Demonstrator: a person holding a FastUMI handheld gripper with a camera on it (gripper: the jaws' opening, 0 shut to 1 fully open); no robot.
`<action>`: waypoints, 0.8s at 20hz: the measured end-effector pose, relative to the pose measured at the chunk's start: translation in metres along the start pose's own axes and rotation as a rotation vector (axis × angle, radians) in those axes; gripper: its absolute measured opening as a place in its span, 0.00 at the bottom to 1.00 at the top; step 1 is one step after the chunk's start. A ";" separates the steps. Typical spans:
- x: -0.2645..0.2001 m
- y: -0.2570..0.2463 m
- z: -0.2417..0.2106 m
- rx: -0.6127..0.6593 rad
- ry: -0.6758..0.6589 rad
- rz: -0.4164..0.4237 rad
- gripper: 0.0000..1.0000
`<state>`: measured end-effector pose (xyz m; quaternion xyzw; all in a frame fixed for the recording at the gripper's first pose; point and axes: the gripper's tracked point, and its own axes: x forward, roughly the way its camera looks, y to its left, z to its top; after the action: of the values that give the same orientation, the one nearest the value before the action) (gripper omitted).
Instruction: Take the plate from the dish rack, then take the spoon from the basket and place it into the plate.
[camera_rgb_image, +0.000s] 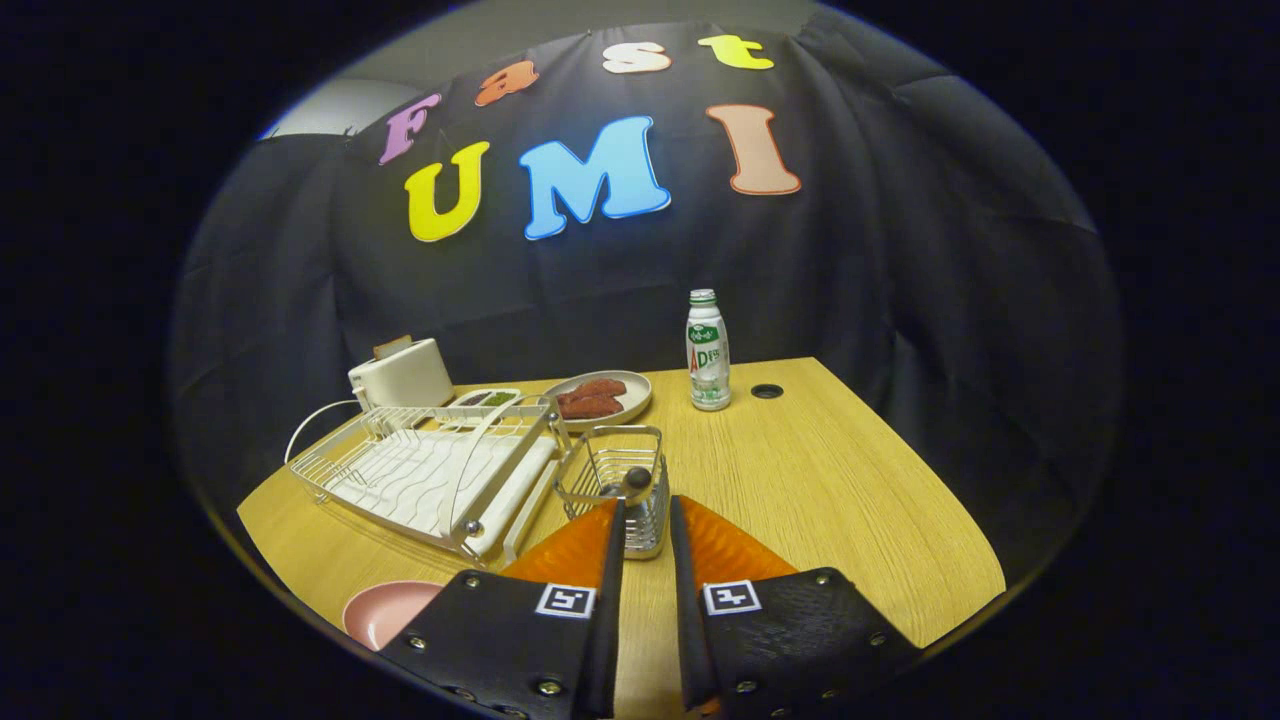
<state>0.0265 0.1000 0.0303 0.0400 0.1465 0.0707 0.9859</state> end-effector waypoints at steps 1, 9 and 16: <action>0.006 0.000 0.001 -0.007 -0.007 0.003 0.26; 0.050 0.006 0.016 0.070 -0.073 0.040 0.26; 0.062 0.012 0.024 0.006 -0.092 -0.002 0.17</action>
<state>0.0907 0.1198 0.0367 0.0460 0.1011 0.0673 0.9915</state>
